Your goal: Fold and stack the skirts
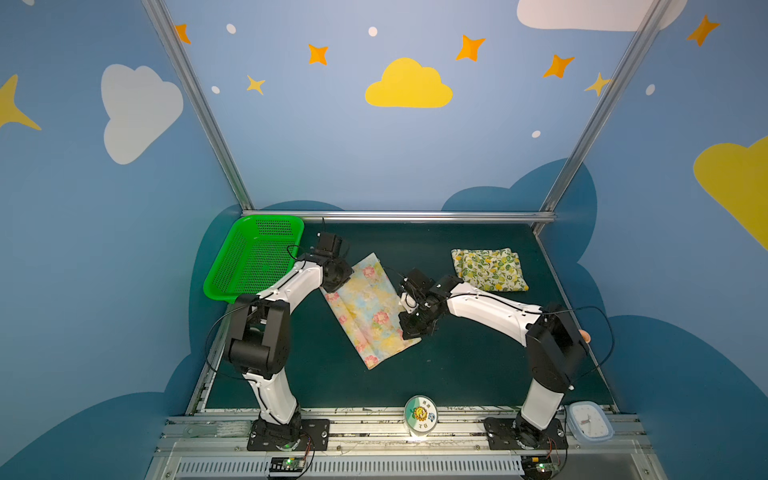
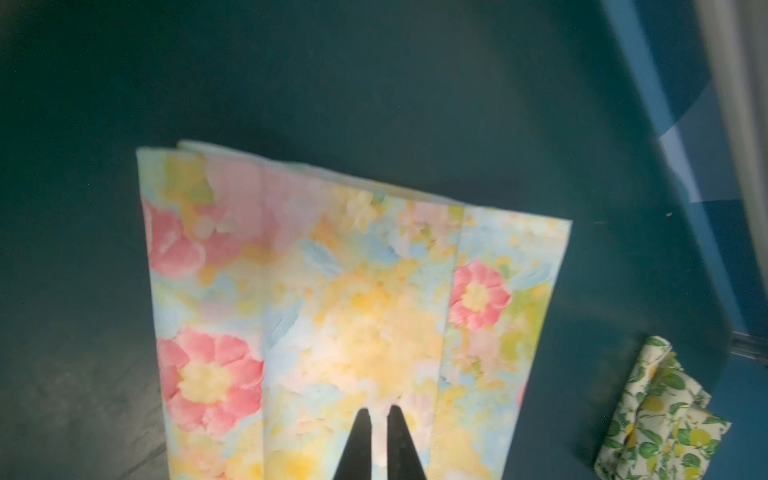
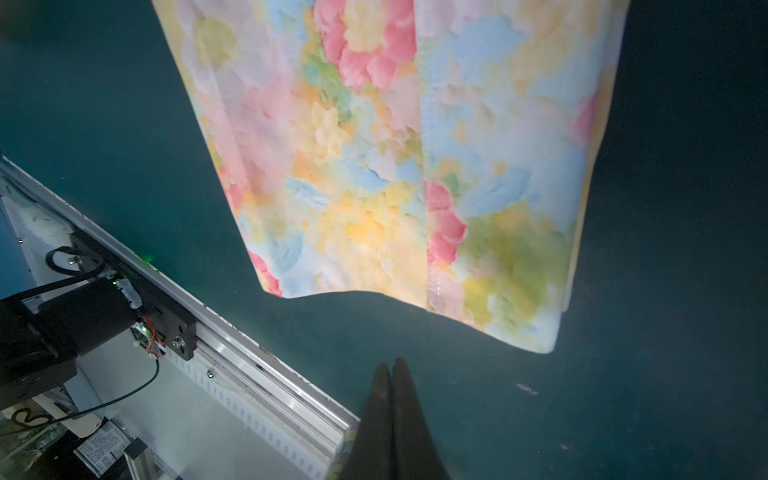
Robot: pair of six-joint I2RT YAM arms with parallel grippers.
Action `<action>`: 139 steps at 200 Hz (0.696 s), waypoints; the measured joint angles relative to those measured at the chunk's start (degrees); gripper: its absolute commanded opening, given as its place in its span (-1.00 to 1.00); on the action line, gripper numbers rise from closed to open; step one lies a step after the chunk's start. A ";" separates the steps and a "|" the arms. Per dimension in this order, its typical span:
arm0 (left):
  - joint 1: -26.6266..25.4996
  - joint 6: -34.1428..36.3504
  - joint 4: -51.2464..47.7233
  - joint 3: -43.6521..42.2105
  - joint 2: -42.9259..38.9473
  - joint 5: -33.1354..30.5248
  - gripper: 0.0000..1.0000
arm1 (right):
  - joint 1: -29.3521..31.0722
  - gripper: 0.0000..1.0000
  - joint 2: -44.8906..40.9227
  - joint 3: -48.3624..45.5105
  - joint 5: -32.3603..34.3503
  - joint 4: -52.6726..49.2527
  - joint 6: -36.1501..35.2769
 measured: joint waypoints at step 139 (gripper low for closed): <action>-2.73 -1.36 3.56 -4.11 6.03 1.22 -0.92 | -5.70 -1.00 11.87 3.28 3.10 0.07 0.26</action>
